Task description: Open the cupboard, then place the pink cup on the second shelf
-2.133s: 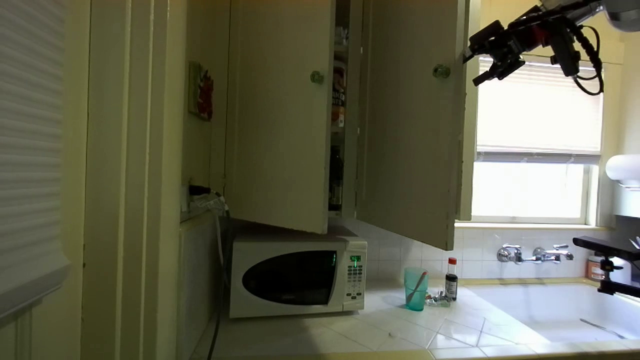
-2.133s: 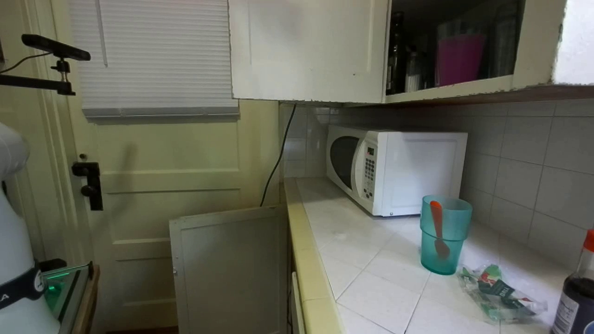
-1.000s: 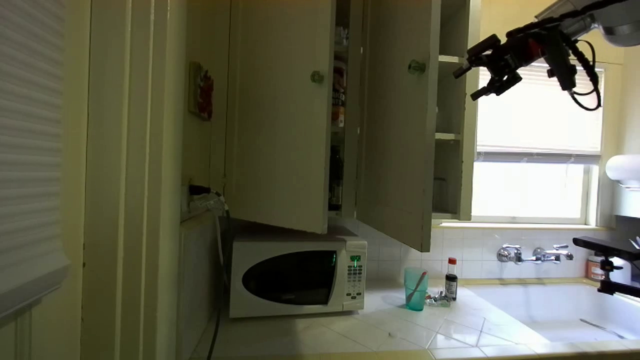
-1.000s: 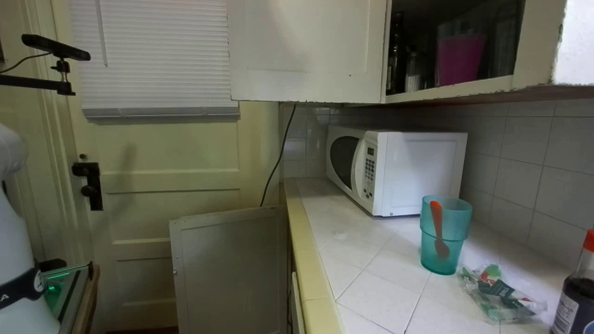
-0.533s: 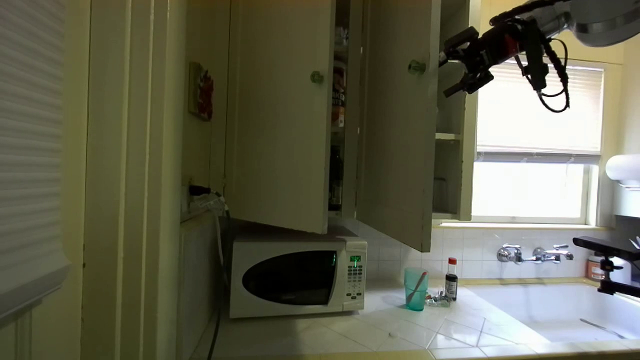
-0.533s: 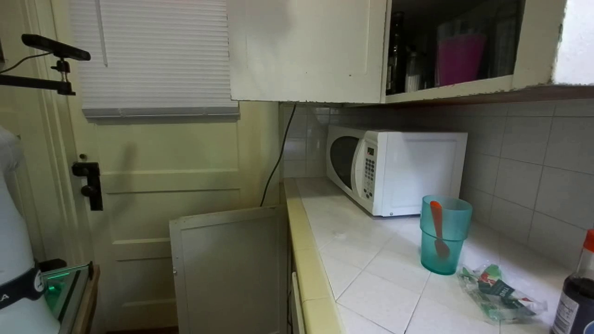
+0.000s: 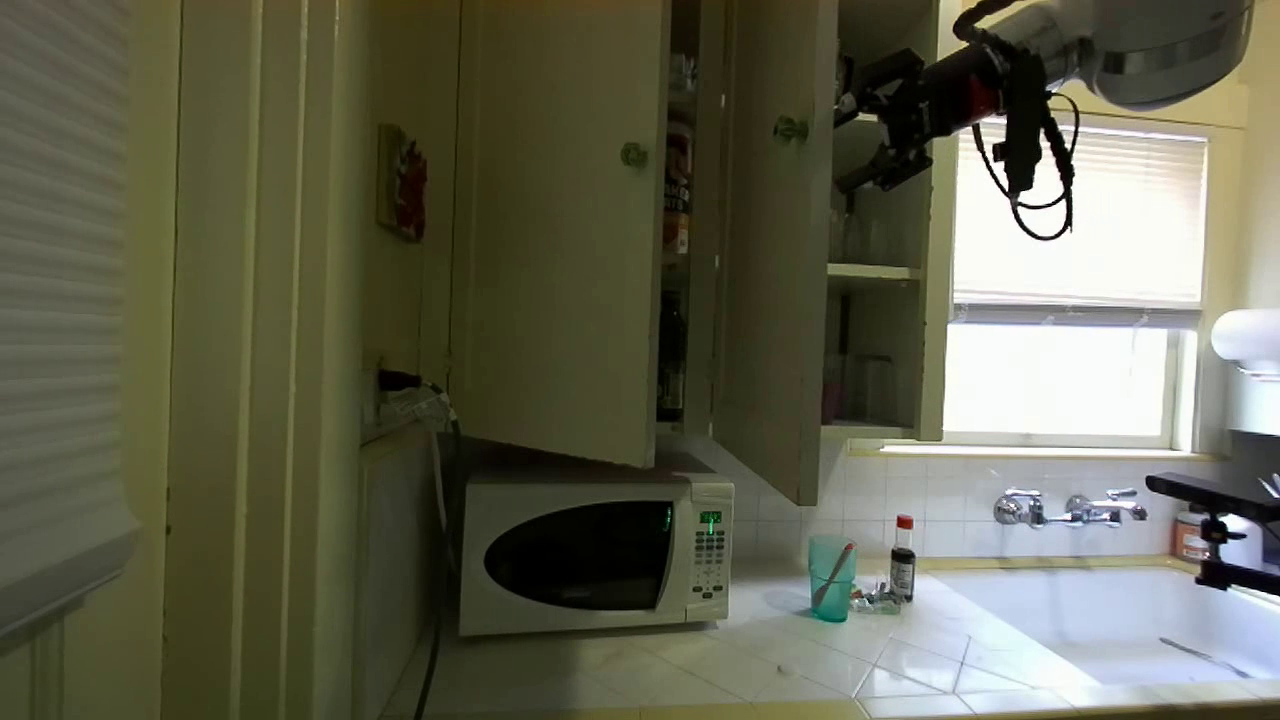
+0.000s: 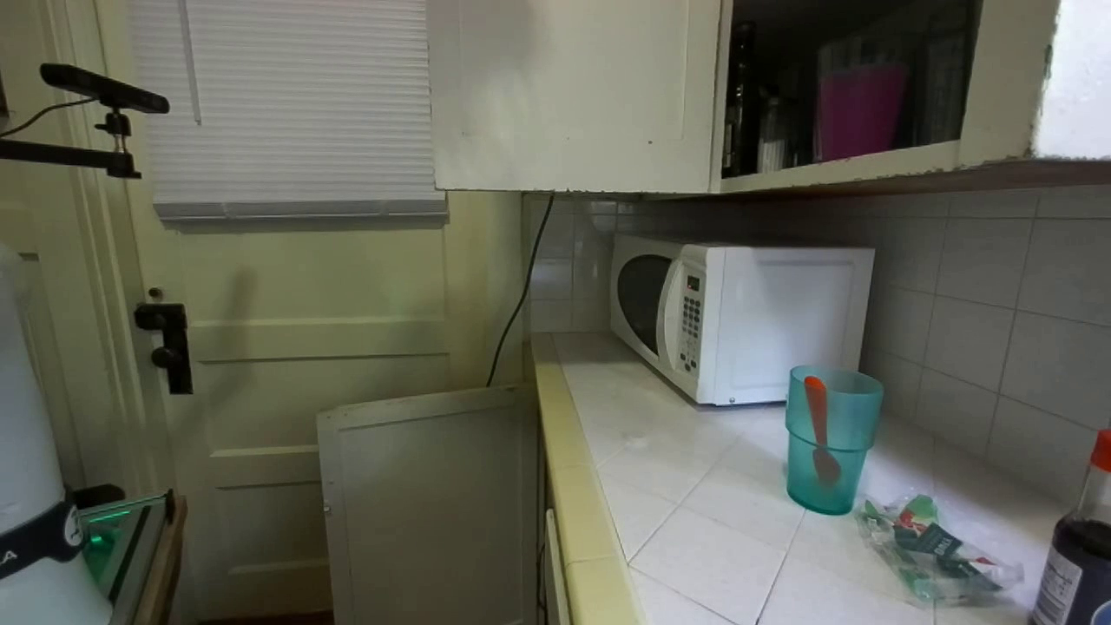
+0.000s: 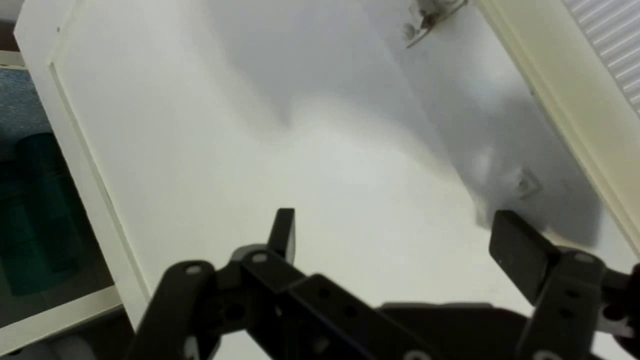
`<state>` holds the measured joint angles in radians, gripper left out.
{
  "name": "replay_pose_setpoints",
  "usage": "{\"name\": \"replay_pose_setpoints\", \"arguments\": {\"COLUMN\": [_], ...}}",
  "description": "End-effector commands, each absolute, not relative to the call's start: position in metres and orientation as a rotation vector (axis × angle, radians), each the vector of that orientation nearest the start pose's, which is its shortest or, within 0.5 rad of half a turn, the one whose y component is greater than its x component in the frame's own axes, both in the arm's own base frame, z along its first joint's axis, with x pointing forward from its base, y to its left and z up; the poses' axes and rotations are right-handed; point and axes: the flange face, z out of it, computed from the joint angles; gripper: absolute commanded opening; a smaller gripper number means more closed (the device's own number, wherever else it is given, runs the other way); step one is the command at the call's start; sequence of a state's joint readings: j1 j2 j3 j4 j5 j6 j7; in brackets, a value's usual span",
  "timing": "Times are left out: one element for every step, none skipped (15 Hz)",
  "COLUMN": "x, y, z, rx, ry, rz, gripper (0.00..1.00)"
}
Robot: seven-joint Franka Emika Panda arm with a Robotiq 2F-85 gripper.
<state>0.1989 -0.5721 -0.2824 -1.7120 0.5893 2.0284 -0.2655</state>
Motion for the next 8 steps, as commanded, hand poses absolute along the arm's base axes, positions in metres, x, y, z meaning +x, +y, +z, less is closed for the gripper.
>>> {"name": "replay_pose_setpoints", "arguments": {"x": [0.361,0.362,0.356,0.352,0.344,0.338,0.336,0.331], "y": [-0.077,-0.090,-0.110,-0.126,-0.146,-0.161,-0.175,-0.189], "z": [0.882,0.880,0.879,0.877,0.875,0.872,0.866,0.860], "rx": [-2.256,-2.300,-2.328,-2.342,-2.370,-2.406,-2.446,-2.500], "ry": [-0.148,-0.065,0.006,0.057,0.110,0.163,0.214,0.258], "rz": [-1.186,-1.231,-1.290,-1.317,-1.354,-1.379,-1.403,-1.413], "gripper": [1.00,1.00,1.00,1.00,1.00,1.00,1.00,1.00]}}
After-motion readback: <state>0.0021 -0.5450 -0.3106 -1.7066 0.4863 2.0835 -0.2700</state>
